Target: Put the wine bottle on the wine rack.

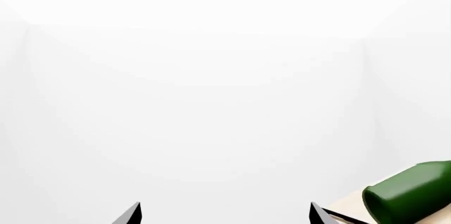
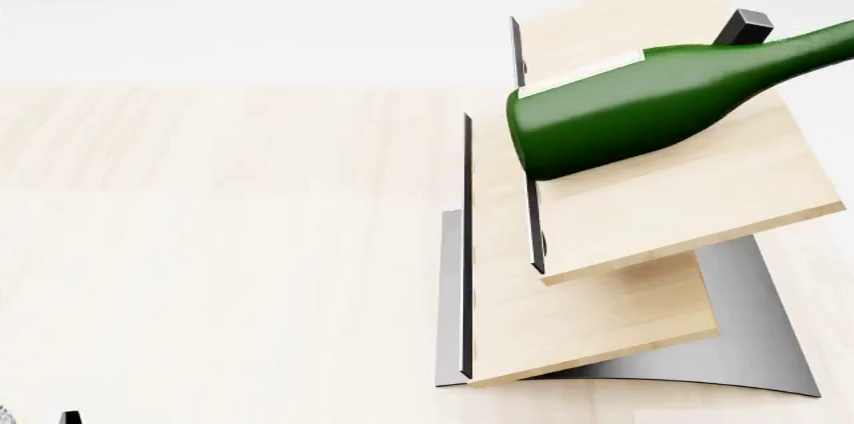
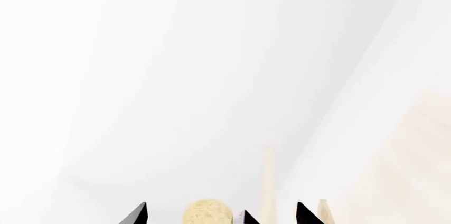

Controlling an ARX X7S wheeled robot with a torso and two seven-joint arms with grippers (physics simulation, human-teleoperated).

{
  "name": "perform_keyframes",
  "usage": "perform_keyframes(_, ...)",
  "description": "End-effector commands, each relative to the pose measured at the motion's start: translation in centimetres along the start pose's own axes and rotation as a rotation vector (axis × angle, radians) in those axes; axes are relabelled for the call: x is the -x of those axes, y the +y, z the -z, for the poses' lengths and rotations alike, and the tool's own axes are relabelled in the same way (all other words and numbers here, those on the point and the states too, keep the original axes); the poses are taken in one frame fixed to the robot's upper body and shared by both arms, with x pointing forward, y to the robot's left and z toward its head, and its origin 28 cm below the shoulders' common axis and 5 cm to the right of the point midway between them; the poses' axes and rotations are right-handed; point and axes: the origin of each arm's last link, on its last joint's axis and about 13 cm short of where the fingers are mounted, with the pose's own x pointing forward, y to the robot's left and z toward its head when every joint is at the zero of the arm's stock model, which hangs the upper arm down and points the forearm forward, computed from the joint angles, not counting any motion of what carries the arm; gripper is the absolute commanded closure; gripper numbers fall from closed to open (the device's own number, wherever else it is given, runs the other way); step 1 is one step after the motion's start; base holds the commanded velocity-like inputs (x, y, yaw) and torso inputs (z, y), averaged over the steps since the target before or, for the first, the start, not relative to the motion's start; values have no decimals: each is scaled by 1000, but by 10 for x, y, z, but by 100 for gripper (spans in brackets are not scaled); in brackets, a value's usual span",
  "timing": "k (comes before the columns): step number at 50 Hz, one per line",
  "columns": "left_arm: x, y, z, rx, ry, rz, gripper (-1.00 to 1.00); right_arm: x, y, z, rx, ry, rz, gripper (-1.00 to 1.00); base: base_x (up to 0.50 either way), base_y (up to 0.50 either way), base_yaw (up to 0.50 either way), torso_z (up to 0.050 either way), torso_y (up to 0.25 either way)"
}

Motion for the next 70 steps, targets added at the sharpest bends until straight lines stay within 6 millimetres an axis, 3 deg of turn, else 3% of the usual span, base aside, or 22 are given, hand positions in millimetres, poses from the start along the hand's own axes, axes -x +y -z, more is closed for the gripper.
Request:
perform_keyframes(1,0,0,0,0,0,0,-100,9,-10,-6,-4,-34,16,-100,0,0,0,0,0)
perform_keyframes(10,0,0,0,-1,2,1,-100,23,-16,-10,6,-74,27,-100,0,0,0,0,0)
perform_keyframes(24,0,-1,1,-2,2,4,-100,48,-12,-24,352,-228,136,-100,0,0,0,0,0)
perform_keyframes(27,0,-1,0,-2,1,4,-100,52,-9,-27,360,-237,121,-100,0,0,0,0,0)
perform_keyframes(36,0,-1,0,-2,2,5,-100,68,3,-36,596,-331,166,-100,0,0,0,0,0)
perform_keyframes(47,0,-2,0,-3,3,9,-100,91,22,-40,756,-409,171,-100,0,0,0,0,0)
perform_keyframes(54,1,-2,0,-3,3,10,-100,106,39,-41,934,-540,147,-100,0,0,0,0,0)
perform_keyframes(60,1,-2,1,-3,4,11,-100,124,56,-42,969,-631,13,-100,0,0,0,0,0)
perform_keyframes(66,1,-3,1,-4,4,13,-100,128,66,-44,891,-704,-102,-100,0,0,0,0,0)
perform_keyframes(67,1,-2,2,-4,5,13,-100,130,42,-13,871,-536,-118,-100,0,0,0,0,0)
perform_keyframes(68,1,-2,1,-5,5,13,-100,133,85,3,865,-596,-512,-100,0,0,0,0,0)
perform_keyframes(69,1,-2,1,-4,4,13,-100,129,103,-6,907,-711,-678,-100,0,0,0,0,0)
perform_keyframes(70,1,-2,1,-4,4,13,-100,131,96,-6,787,-741,-577,-100,0,0,0,0,0)
